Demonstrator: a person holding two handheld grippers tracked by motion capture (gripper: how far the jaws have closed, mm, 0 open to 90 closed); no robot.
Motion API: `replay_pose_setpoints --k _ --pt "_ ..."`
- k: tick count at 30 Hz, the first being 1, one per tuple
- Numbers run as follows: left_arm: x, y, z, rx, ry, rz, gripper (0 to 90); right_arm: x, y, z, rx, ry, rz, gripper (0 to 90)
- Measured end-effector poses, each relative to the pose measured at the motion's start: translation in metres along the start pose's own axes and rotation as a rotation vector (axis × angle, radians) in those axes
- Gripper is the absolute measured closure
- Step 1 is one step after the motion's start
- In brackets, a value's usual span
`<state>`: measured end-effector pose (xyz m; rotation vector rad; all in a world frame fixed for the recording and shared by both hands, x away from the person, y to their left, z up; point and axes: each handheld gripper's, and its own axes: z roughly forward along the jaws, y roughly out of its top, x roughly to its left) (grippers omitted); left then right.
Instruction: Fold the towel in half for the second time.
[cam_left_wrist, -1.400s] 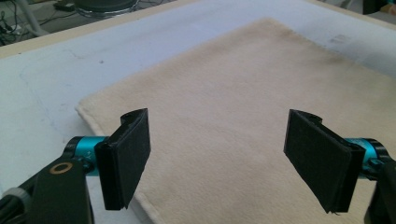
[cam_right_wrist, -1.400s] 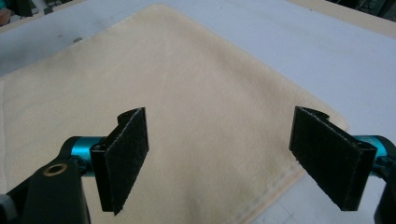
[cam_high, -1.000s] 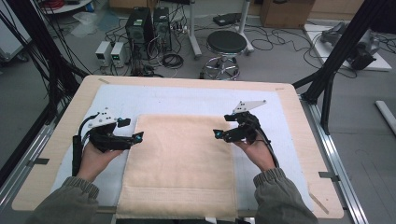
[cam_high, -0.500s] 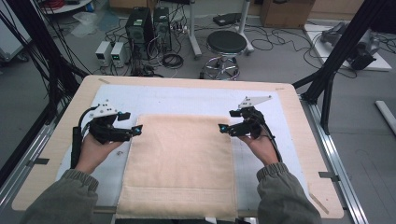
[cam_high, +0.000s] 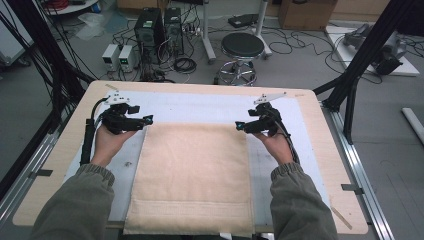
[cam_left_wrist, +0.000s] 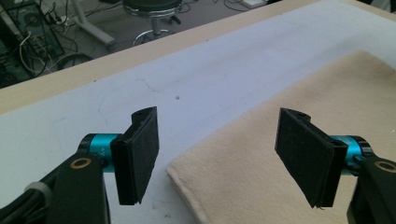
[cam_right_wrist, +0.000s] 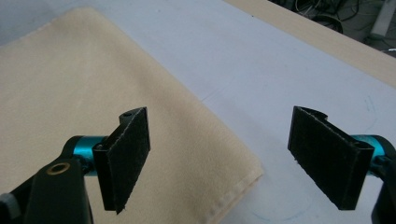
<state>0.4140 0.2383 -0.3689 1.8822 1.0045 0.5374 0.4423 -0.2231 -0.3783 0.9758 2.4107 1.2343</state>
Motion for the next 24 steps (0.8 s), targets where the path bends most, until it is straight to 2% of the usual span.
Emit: replay_pose_setpoints --k 2,4,7,11,13,16,20,21,22,24 --pt "0.004 -0.004 0.008 0.017 0.001 -0.025 32.6 -0.001 -0.003 0.005 0.011 -0.008 0.006 20.2" --pt "0.005 -0.007 0.015 0.046 0.007 -0.028 34.6 -0.003 -0.008 0.01 0.024 -0.016 0.014 20.2" --pt "0.006 -0.015 0.027 0.086 0.007 -0.018 36.8 -0.008 -0.017 0.016 0.036 -0.022 0.055 20.8" --pt "0.01 -0.027 0.041 0.113 0.005 -0.043 40.3 -0.016 -0.03 0.022 0.057 -0.028 0.079 22.5" --pt "0.012 -0.032 0.047 0.139 0.019 -0.043 38.7 -0.019 -0.035 0.024 0.06 -0.033 0.108 23.0" --pt "0.012 -0.038 0.057 0.154 0.023 -0.066 37.1 -0.02 -0.04 0.028 0.06 -0.044 0.149 25.0" --pt "0.011 -0.042 0.064 0.167 0.013 -0.089 41.9 -0.015 -0.041 0.039 0.085 -0.042 0.135 32.3" --pt "0.012 -0.043 0.065 0.18 0.017 -0.1 43.4 -0.014 -0.04 0.041 0.097 -0.059 0.12 33.5" --pt "0.012 -0.044 0.066 0.183 0.01 -0.124 43.9 -0.013 -0.04 0.042 0.107 -0.076 0.119 34.6" --pt "0.013 -0.046 0.066 0.179 0.003 -0.15 46.9 -0.016 -0.042 0.044 0.112 -0.063 0.14 37.3"
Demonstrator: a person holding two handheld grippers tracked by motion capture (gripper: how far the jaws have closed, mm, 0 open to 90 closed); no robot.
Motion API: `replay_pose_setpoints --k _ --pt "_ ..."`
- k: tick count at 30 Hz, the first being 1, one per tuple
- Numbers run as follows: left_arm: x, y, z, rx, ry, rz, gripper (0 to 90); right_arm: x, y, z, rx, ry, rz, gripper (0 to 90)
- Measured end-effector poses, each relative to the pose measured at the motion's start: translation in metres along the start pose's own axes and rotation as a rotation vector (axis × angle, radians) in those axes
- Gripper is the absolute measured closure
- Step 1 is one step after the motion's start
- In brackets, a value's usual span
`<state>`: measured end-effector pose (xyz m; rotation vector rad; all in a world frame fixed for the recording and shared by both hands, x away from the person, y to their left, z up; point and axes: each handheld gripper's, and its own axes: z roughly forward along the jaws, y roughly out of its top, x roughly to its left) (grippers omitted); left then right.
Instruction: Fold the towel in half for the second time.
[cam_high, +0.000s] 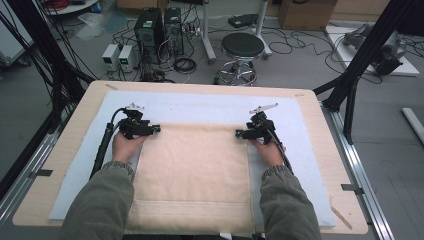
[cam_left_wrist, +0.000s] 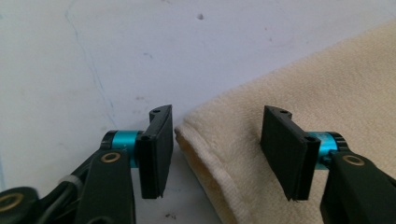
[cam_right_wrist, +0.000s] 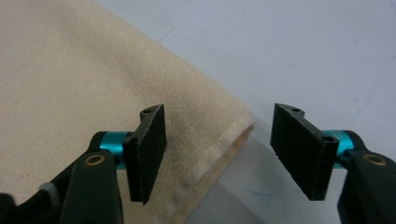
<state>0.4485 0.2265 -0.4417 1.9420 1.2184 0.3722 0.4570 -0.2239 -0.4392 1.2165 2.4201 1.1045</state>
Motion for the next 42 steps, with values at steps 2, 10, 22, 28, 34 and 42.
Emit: replay_pose_setpoints --k 2,10,22,28,34,42 --pt "-0.001 -0.001 0.0 -0.006 0.006 0.008 49.4 0.001 -0.001 0.001 -0.006 0.003 0.009 41.8" --pt "-0.007 -0.001 -0.001 0.004 -0.033 0.033 77.7 0.008 -0.001 0.001 -0.007 0.044 0.0 78.6" --pt "-0.011 0.013 -0.02 -0.116 -0.033 0.02 81.7 0.011 0.014 -0.021 -0.055 0.068 -0.032 83.2" --pt "-0.01 0.038 -0.041 -0.211 -0.002 0.026 81.6 0.014 0.043 -0.041 -0.136 0.044 -0.053 83.7" --pt "-0.011 0.057 -0.063 -0.291 -0.036 0.061 81.6 0.013 0.065 -0.065 -0.202 0.053 -0.071 83.6" --pt "-0.014 0.042 -0.075 -0.274 -0.079 0.104 81.6 0.014 0.046 -0.074 -0.196 0.163 -0.078 83.6"
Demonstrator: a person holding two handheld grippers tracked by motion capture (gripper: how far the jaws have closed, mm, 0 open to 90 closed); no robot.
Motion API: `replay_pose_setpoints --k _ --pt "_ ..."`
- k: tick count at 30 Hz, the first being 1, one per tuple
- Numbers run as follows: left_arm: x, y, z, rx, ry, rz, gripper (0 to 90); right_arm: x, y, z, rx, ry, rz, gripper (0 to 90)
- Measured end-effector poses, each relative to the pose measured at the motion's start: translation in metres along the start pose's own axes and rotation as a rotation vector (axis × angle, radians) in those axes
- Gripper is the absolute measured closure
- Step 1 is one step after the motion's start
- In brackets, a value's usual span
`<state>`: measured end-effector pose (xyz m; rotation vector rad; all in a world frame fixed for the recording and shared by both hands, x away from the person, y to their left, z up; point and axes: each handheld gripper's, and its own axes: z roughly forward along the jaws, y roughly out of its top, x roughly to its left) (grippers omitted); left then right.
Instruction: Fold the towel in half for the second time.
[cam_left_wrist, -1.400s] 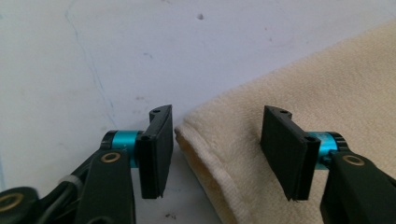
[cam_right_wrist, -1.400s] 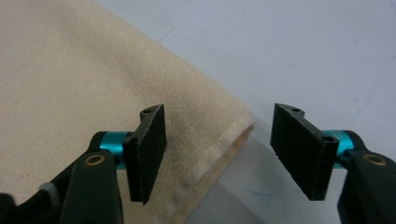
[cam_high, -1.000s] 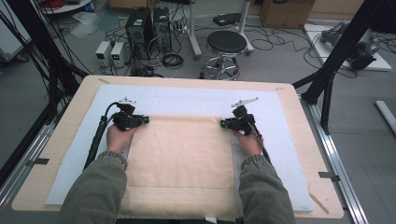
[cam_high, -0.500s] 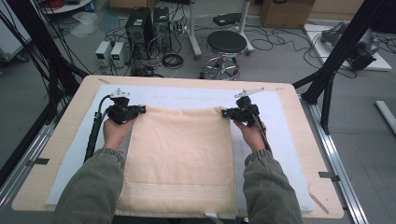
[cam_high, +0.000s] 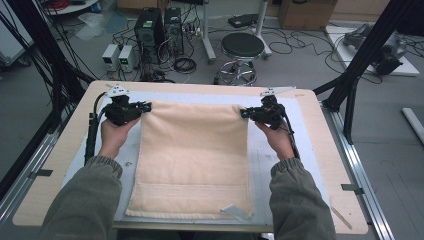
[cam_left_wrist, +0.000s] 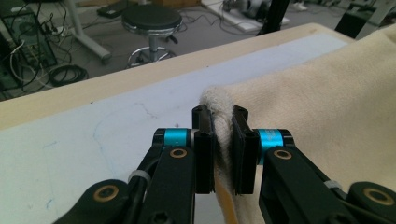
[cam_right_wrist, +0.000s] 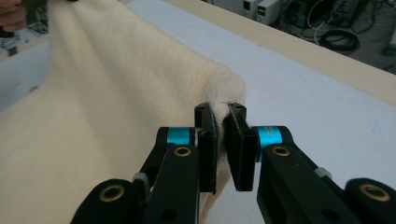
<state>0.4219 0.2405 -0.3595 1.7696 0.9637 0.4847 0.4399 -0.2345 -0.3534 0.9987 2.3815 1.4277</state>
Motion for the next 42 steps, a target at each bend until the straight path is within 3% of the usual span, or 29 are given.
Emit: replay_pose_setpoints --k 4,8,14,22,25,33,37,42 --pt "-0.004 -0.002 -0.011 0.019 -0.011 0.031 81.5 0.006 -0.004 -0.011 -0.02 0.059 -0.001 83.6" --pt "-0.009 -0.004 -0.022 -0.007 -0.032 0.029 81.5 0.016 -0.003 -0.018 -0.02 0.084 -0.032 83.6" --pt "-0.02 -0.012 -0.037 -0.001 -0.062 0.079 81.4 0.029 -0.009 -0.031 -0.02 0.11 -0.058 83.5" --pt "-0.035 -0.029 -0.053 -0.01 -0.1 0.099 81.1 0.043 -0.027 -0.043 0.0 0.134 -0.085 83.3" --pt "-0.04 -0.037 -0.058 0.008 -0.102 0.127 80.9 0.049 -0.033 -0.046 0.004 0.138 -0.095 83.3" --pt "-0.049 -0.057 -0.072 0.014 -0.134 0.117 80.9 0.062 -0.05 -0.049 0.029 0.157 -0.115 83.0" --pt "-0.054 -0.068 -0.078 0.017 -0.146 0.128 80.9 0.073 -0.052 -0.053 0.042 0.146 -0.163 83.0" --pt "-0.057 -0.083 -0.085 0.02 -0.166 0.119 80.9 0.081 -0.062 -0.056 0.044 0.154 -0.165 83.0"
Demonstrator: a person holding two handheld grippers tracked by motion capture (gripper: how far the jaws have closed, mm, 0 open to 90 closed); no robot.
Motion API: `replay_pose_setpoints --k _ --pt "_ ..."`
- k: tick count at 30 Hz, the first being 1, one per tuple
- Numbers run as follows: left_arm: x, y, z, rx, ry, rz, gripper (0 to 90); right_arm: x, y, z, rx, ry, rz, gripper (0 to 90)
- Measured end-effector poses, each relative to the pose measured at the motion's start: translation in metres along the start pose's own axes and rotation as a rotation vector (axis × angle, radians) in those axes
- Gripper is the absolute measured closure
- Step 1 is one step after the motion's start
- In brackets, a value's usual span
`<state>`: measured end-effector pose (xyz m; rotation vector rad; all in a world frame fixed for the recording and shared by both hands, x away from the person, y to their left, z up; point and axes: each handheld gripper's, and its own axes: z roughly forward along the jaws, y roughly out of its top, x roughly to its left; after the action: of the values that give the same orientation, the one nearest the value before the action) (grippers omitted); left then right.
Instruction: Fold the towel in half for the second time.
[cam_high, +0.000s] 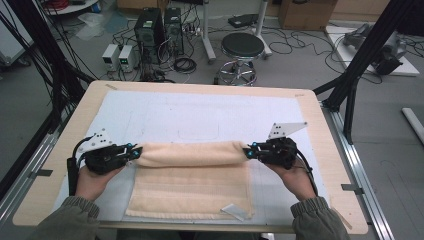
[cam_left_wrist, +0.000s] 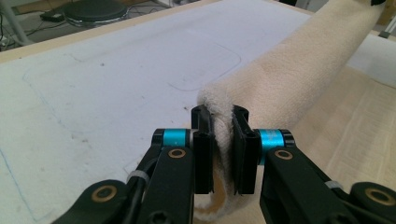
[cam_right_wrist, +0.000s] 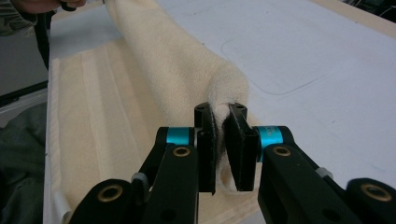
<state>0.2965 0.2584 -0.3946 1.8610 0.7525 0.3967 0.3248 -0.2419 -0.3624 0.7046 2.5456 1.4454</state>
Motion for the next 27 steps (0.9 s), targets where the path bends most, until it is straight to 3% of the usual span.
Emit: replay_pose_setpoints --k 9,15,27 --pt "-0.011 -0.017 -0.006 0.015 -0.042 0.024 80.4 0.01 -0.025 0.007 0.026 -0.001 -0.001 83.0" --pt "-0.014 -0.027 -0.01 0.037 -0.097 0.008 80.1 0.014 -0.041 0.011 0.044 0.016 0.018 82.4" --pt "-0.021 -0.038 -0.026 0.055 -0.114 0.024 78.1 0.025 -0.053 0.004 0.018 0.032 0.019 82.4"
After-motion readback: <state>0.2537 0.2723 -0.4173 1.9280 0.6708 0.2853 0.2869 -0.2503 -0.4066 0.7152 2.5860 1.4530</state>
